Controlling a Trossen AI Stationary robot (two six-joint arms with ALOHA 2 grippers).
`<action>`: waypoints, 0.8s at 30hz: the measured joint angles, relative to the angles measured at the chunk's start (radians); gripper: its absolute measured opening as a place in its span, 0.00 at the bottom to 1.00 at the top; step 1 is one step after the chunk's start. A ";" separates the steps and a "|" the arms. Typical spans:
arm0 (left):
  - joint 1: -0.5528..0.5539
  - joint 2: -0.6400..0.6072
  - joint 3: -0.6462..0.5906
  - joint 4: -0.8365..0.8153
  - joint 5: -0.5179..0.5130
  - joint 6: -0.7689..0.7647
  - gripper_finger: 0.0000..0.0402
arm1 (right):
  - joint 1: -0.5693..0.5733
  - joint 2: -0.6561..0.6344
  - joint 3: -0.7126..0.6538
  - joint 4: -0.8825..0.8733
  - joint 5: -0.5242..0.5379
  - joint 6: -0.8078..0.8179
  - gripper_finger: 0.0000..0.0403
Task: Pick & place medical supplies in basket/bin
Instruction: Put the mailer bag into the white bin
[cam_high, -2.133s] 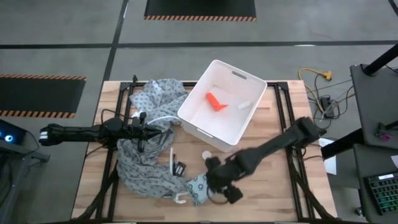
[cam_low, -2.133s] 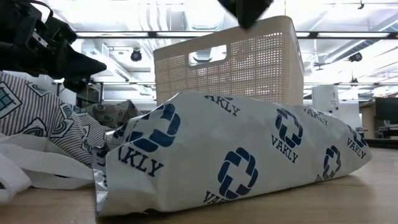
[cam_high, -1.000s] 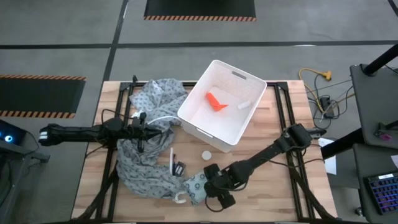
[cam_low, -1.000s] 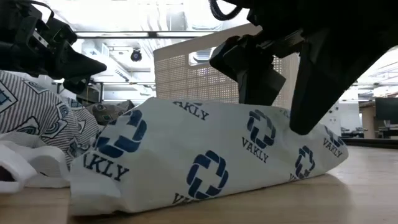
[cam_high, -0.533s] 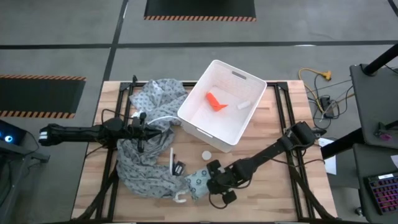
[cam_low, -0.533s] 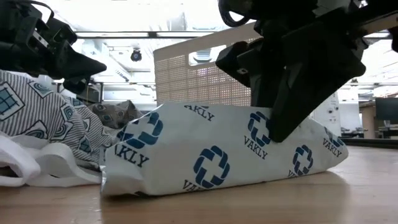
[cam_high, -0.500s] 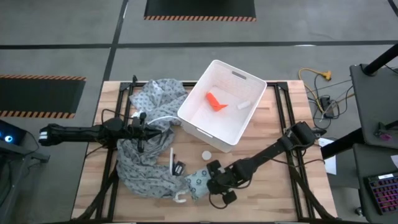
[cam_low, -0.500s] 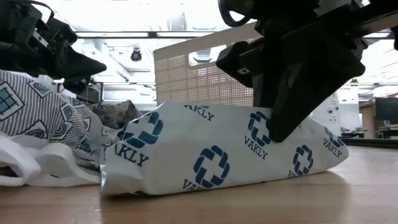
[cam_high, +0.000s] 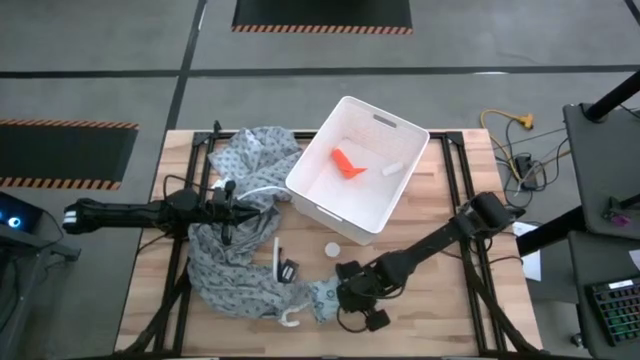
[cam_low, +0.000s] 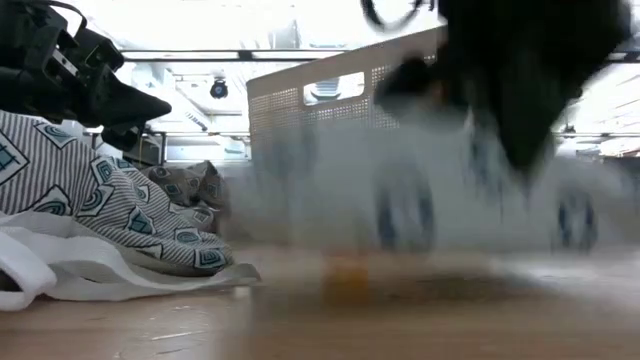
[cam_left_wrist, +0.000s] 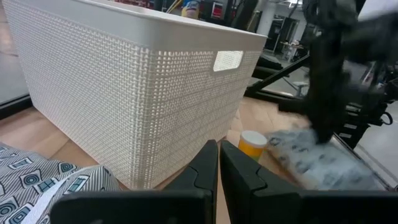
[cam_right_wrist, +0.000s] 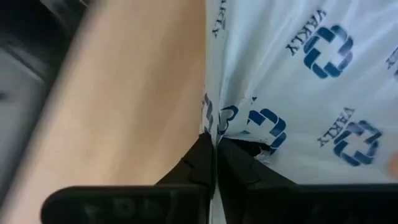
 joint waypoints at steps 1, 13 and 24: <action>0.000 0.000 0.000 0.000 0.000 0.000 0.00 | -0.004 -0.032 0.000 0.007 -0.005 0.006 0.02; 0.000 -0.001 0.000 0.000 0.000 0.000 0.00 | -0.102 -0.372 0.062 0.046 0.076 0.066 0.02; 0.000 -0.001 0.000 0.000 0.000 0.000 0.00 | -0.336 -0.423 0.273 -0.170 0.325 0.119 0.02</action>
